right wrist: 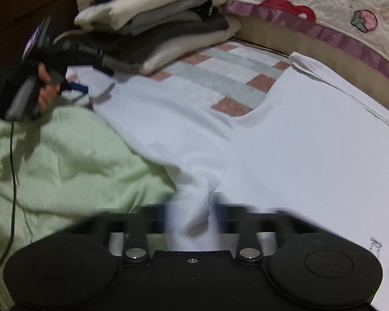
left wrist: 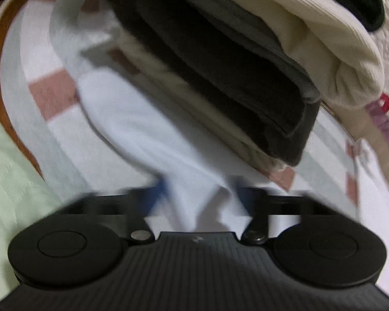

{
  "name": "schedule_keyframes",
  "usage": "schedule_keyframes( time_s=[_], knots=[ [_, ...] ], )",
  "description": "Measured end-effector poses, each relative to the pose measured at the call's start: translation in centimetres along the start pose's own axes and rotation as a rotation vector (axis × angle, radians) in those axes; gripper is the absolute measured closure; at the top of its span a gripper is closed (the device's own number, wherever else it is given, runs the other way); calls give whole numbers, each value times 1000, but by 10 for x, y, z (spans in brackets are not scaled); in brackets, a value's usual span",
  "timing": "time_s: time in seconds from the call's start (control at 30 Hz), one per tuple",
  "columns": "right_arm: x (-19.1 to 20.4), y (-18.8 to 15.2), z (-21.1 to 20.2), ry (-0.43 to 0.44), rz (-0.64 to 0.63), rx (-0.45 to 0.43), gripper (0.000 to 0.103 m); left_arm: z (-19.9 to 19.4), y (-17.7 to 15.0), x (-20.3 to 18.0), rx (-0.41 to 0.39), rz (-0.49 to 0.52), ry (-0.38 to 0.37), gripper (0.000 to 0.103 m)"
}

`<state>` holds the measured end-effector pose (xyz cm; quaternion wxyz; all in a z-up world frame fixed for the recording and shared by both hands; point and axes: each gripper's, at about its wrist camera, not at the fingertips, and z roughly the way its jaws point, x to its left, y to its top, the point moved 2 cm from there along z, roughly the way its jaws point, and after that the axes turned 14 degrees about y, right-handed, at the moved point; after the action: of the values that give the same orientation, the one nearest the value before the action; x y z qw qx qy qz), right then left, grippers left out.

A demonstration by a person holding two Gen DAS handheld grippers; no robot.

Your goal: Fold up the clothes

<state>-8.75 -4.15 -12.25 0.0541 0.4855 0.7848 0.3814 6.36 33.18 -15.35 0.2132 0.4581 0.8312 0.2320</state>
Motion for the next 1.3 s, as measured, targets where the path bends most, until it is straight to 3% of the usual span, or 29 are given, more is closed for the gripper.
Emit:
schedule_keyframes(
  time_s=[0.03, 0.17, 0.27, 0.37, 0.5, 0.53, 0.57, 0.63, 0.73, 0.8, 0.87, 0.97, 1.13, 1.3],
  knots=[
    [2, 1, -4, 21, 9, -10, 94, 0, 1, -2, -24, 30, 2, 101],
    [18, 5, -23, 89, 24, -34, 93, -23, 4, -6, -166, 117, 14, 101],
    [26, 9, -31, 118, 40, -53, 93, -40, 10, -4, -244, 122, 44, 101],
    [29, 9, -25, 146, 41, -33, 93, -37, 12, 0, -230, 96, 77, 101],
    [29, -2, 0, 194, 21, 106, 88, -31, -1, -11, -173, 177, 165, 99],
    [27, -2, -6, 217, 44, 99, 81, -41, -7, -17, -198, 227, 168, 92],
    [24, -1, -16, 264, 78, 91, 77, -52, -12, -24, -223, 277, 170, 78],
    [12, 1, -50, 320, 142, 62, 51, -79, -19, -37, -286, 358, 142, 57],
    [-23, 0, -102, 190, 174, 84, 51, -118, -25, -60, -312, 472, -1, 55],
    [-56, -5, -138, 85, 212, 134, 50, -138, -29, -76, -271, 532, -154, 55],
    [-83, -15, -167, 3, 256, 185, 50, -148, -38, -94, -191, 595, -331, 55],
    [-101, -37, -186, -43, 326, 246, 50, -153, -60, -127, -60, 694, -579, 55],
    [-130, -73, -216, -119, 443, 348, 50, -168, -126, -188, 33, 964, -785, 55],
    [-138, -79, -208, -134, 471, 355, 49, -203, -190, -227, 66, 1220, -969, 55]
  ],
)
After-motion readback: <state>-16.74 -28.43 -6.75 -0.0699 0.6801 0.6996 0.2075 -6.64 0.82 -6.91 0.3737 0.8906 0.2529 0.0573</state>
